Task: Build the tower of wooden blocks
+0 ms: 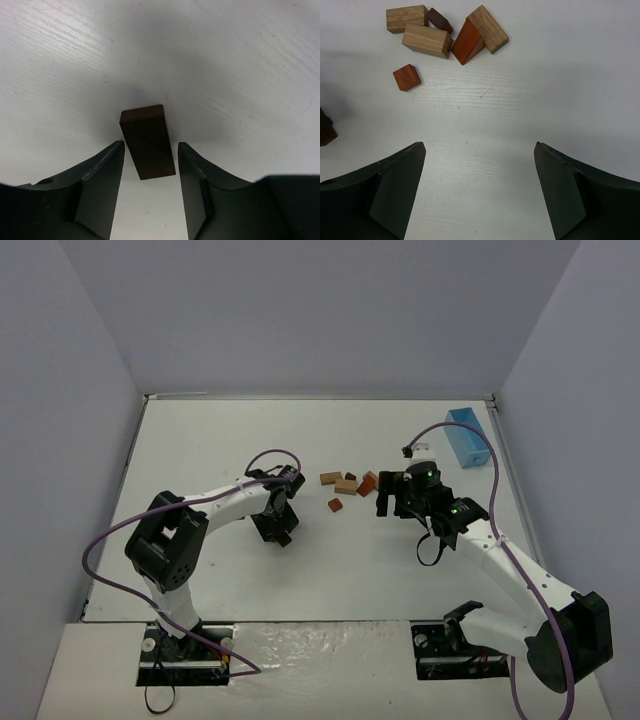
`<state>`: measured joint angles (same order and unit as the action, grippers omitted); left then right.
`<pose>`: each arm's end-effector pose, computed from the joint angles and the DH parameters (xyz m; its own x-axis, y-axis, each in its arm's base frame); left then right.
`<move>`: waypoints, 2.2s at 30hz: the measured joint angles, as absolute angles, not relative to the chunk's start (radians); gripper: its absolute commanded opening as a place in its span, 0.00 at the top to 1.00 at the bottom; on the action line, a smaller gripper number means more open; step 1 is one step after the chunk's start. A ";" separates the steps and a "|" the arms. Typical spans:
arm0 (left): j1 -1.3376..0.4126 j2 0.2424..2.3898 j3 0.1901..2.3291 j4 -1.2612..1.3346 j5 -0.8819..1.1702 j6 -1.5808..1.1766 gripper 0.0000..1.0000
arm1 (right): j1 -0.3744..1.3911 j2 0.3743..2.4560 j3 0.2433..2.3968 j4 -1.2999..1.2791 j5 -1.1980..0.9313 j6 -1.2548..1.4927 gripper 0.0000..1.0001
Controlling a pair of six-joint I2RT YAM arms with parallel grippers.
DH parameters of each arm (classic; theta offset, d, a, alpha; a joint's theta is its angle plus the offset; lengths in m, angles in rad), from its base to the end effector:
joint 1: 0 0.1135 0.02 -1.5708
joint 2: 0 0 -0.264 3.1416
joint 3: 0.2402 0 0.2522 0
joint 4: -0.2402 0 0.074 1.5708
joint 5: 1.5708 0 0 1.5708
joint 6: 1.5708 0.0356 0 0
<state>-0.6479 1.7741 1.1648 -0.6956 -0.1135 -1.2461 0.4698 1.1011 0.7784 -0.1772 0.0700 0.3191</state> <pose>0.2713 -0.2003 0.1755 -0.7913 -0.5821 -0.1874 -0.5454 0.8104 -0.2142 0.2222 0.1100 0.2756 -0.5303 0.0817 -0.8438 -0.2427 0.9390 0.2435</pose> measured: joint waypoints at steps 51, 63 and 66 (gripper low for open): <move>-0.296 1.929 1.562 -0.798 -0.102 -0.458 1.00 | 0.470 1.058 0.839 -0.184 0.043 0.251 0.03; -0.253 1.914 1.411 -0.661 -0.043 -0.434 1.00 | 0.470 1.058 0.839 -0.184 0.041 0.236 0.03; -0.245 1.896 1.397 -0.641 -0.031 -0.431 1.00 | 0.470 1.058 0.839 -0.184 0.039 0.236 0.03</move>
